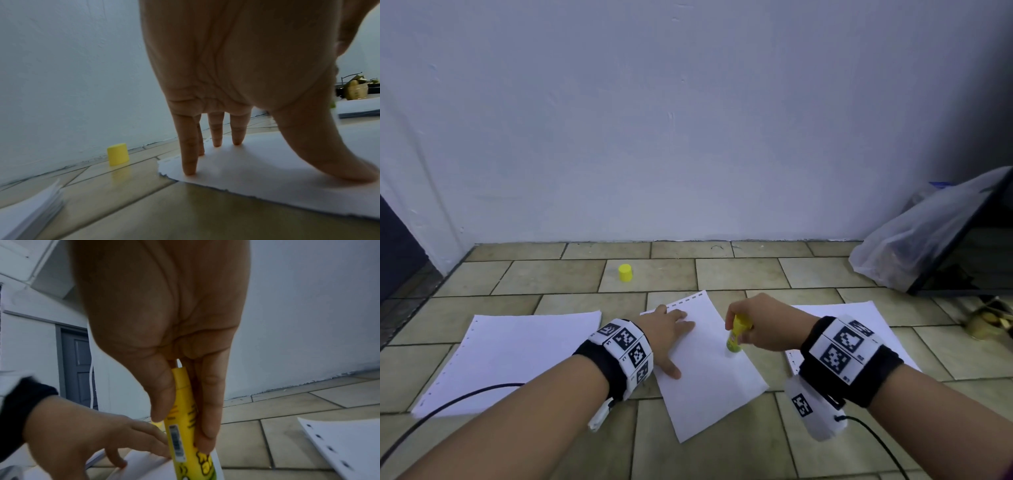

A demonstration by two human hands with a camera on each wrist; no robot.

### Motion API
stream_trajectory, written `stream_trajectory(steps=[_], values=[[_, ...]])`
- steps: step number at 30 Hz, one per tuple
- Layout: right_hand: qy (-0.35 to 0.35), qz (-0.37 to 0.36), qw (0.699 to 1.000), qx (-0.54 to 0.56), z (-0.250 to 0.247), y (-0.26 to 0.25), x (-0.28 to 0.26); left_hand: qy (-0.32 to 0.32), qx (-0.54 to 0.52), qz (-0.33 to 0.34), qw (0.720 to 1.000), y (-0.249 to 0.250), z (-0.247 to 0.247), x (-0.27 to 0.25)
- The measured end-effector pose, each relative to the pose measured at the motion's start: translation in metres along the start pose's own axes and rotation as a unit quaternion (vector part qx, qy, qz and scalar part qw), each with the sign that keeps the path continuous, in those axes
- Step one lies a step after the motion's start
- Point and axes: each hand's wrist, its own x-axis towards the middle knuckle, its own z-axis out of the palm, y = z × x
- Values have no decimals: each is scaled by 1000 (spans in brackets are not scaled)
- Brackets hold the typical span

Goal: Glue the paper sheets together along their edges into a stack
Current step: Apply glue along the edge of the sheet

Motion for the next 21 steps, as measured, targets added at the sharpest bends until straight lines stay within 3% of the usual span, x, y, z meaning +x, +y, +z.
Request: stream_trajectory(steps=[11, 13, 15, 17, 19, 21], values=[[-95, 12, 995, -10, -1, 9, -28, -11, 64, 12, 998, -7, -4, -6], [-78, 29, 995, 62, -12, 12, -24, 0, 52, 8, 999, -8, -3, -8], [-8, 48, 977, 206, -24, 15, -17, 17, 25, -1, 1000, -10, 0, -11], [74, 55, 913, 398, -33, 15, -9, 39, -1, 2, 999, -13, 4, -14], [121, 54, 801, 584, -35, 15, 2, 57, -26, -2, 998, -16, 7, -17], [118, 65, 671, 729, -31, 16, 18, 64, -45, -21, 997, -16, 11, -21]])
